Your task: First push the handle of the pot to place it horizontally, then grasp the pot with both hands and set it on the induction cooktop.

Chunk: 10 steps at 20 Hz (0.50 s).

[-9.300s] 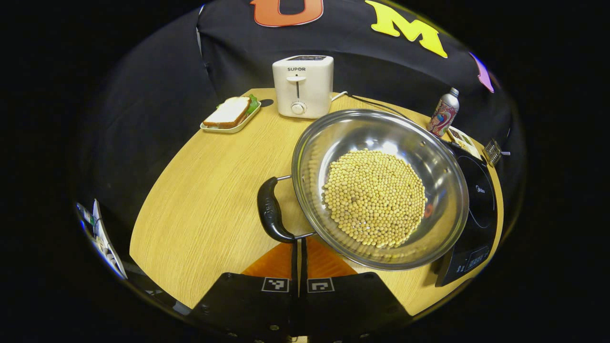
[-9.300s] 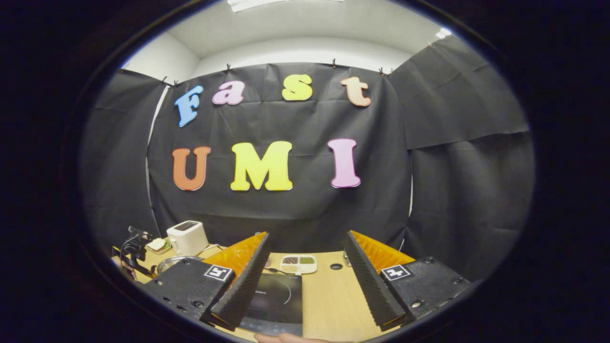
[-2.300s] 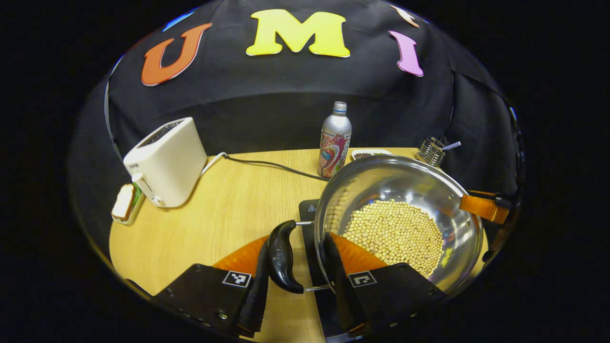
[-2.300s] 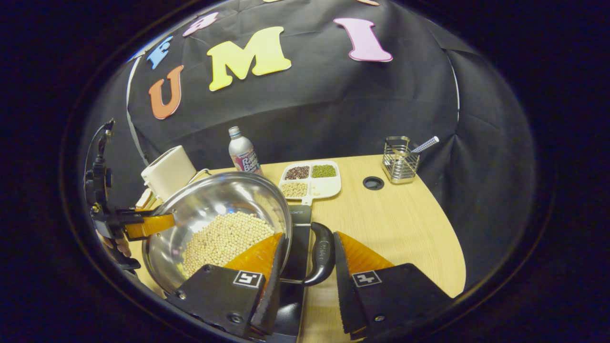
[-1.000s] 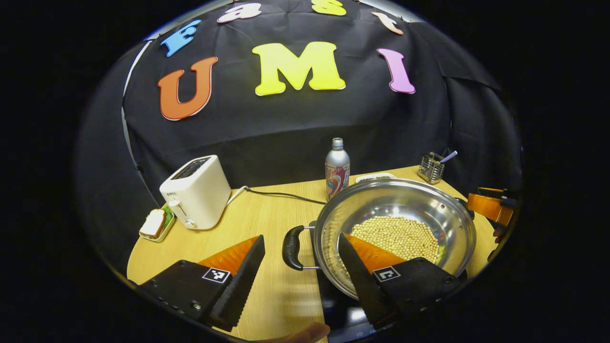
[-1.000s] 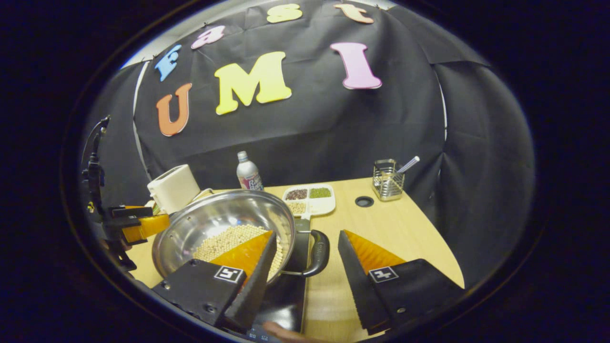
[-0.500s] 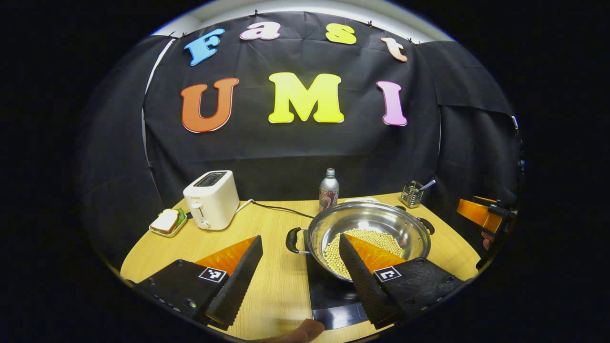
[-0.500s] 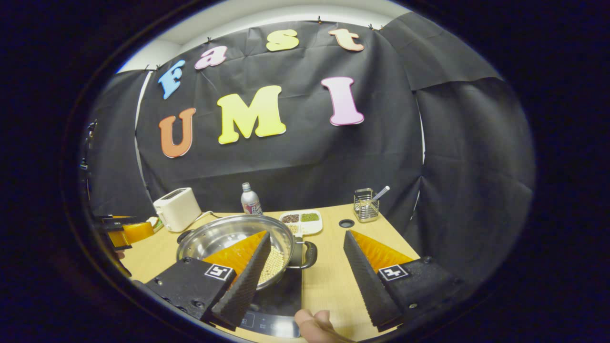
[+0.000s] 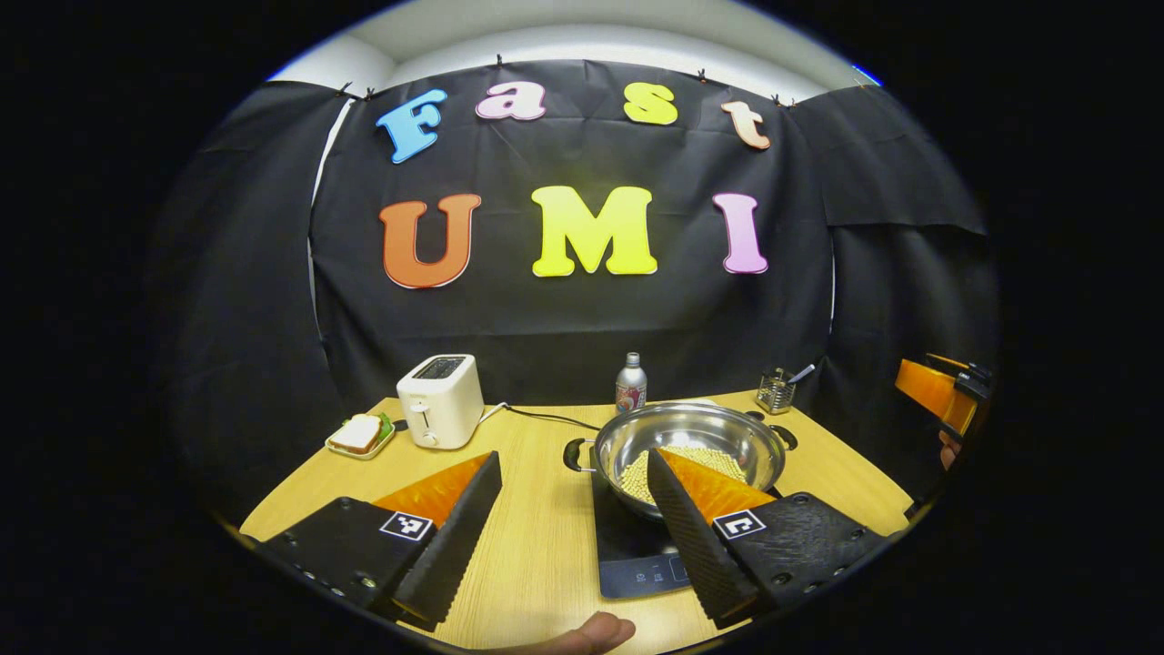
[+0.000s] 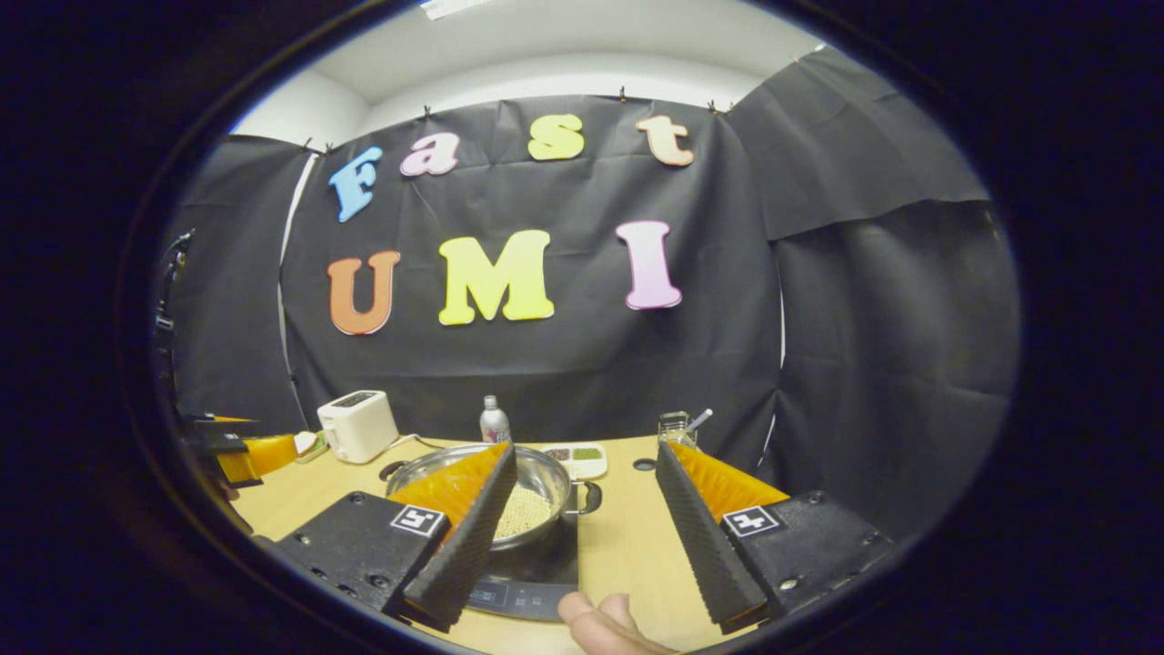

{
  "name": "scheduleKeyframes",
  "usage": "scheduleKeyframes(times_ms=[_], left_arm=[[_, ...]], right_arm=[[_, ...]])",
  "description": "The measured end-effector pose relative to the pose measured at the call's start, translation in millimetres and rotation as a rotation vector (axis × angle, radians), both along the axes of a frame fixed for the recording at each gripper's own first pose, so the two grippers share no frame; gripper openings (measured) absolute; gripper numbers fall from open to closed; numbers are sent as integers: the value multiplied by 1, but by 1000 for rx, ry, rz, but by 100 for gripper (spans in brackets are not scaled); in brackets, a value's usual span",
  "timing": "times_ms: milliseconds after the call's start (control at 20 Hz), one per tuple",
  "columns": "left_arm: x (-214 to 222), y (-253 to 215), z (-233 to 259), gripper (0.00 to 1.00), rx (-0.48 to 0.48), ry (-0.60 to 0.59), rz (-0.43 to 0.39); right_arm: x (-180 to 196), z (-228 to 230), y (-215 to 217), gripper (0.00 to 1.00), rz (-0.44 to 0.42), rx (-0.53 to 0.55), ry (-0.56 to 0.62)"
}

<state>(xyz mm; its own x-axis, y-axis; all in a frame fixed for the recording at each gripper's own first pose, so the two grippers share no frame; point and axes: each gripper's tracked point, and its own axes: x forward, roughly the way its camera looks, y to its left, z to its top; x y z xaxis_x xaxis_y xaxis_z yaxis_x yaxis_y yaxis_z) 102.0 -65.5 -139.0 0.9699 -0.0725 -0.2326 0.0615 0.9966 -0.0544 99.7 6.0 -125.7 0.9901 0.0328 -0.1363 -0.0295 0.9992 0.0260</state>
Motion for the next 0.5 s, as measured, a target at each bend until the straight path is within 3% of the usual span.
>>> scheduleKeyframes(times_ms=[200, 500], left_arm=[[-38, 3, 3, 96, -15, -20, 21], [-104, 31, 54, 96, -12, -88, 54]], right_arm=[[-49, 21, 5, 96, -23, -23, -49], [-110, 66, 8, 96, -17, -23, -120]])
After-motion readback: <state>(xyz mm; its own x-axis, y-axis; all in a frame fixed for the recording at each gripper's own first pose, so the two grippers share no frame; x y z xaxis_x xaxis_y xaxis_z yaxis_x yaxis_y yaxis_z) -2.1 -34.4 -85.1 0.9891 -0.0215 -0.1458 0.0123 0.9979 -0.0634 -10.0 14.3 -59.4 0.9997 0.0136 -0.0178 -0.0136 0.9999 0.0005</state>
